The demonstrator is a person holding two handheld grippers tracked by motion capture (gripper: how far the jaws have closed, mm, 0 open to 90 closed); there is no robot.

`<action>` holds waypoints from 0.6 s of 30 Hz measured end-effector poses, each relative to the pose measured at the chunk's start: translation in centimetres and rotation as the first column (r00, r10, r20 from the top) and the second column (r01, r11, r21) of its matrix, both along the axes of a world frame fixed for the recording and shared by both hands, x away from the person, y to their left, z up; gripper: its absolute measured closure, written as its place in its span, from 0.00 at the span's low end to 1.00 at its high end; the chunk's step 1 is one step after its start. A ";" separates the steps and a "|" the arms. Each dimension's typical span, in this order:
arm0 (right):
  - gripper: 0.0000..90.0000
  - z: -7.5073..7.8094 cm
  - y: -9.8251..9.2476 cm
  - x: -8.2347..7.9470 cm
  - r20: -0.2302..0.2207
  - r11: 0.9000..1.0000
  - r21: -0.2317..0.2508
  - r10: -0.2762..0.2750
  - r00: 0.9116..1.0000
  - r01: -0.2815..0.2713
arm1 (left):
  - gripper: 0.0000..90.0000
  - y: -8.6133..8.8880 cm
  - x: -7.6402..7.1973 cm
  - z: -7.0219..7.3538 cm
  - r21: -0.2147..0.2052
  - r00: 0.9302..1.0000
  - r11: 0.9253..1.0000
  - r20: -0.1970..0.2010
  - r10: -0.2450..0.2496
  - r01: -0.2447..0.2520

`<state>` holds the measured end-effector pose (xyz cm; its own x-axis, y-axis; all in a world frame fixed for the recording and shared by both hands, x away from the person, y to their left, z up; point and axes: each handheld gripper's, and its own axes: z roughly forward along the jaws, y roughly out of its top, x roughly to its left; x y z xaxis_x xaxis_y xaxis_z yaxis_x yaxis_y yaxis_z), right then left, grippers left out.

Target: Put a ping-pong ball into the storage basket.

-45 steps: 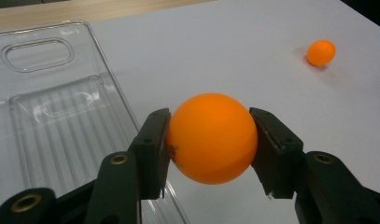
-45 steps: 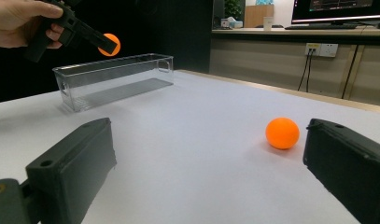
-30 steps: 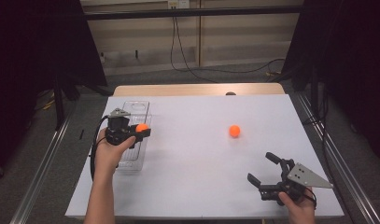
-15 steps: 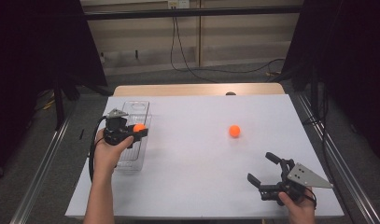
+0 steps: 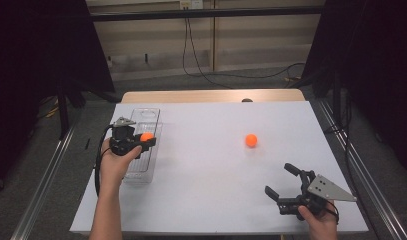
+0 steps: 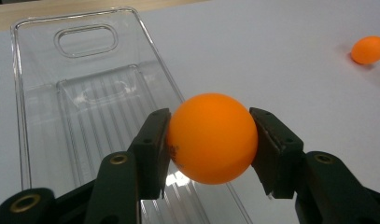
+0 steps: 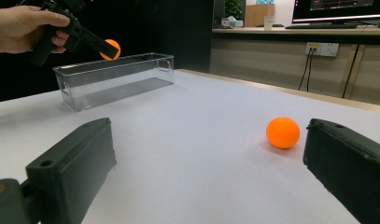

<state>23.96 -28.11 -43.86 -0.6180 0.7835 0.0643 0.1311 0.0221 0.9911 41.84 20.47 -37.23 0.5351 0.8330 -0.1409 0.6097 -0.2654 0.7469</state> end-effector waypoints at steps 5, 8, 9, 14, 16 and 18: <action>0.02 0.0 0.0 0.0 0.002 1.000 0.001 0.001 1.000 -0.001 | 0.56 0.3 0.1 -0.1 0.003 1.000 1.000 0.004 0.015 -0.015; 0.02 0.0 0.0 0.0 0.000 1.000 0.000 0.001 1.000 -0.001 | 0.56 0.4 0.1 -0.1 0.005 1.000 1.000 0.007 0.018 -0.018; 0.02 0.0 0.0 0.0 0.000 1.000 0.000 0.002 1.000 -0.002 | 0.56 0.5 0.1 0.0 0.004 1.000 1.000 0.005 0.023 -0.023; 0.02 0.0 0.0 0.0 0.002 1.000 0.000 0.001 1.000 -0.001 | 0.56 0.8 0.2 -0.2 0.006 0.999 0.999 0.009 0.036 -0.036; 0.02 0.0 0.0 0.0 0.001 1.000 -0.001 0.002 1.000 -0.002 | 0.56 0.8 0.2 -0.1 0.007 0.999 0.999 0.006 0.038 -0.038; 0.02 0.0 0.0 0.0 0.001 1.000 -0.002 0.002 1.000 -0.002 | 0.56 0.9 0.3 -0.2 0.015 0.999 0.999 0.008 0.043 -0.043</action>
<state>23.98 -28.10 -43.87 -0.6199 0.7822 0.0625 0.1303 0.0240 0.9912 42.12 21.38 -37.41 0.4995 0.8574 -0.1241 0.6150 -0.2500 0.7478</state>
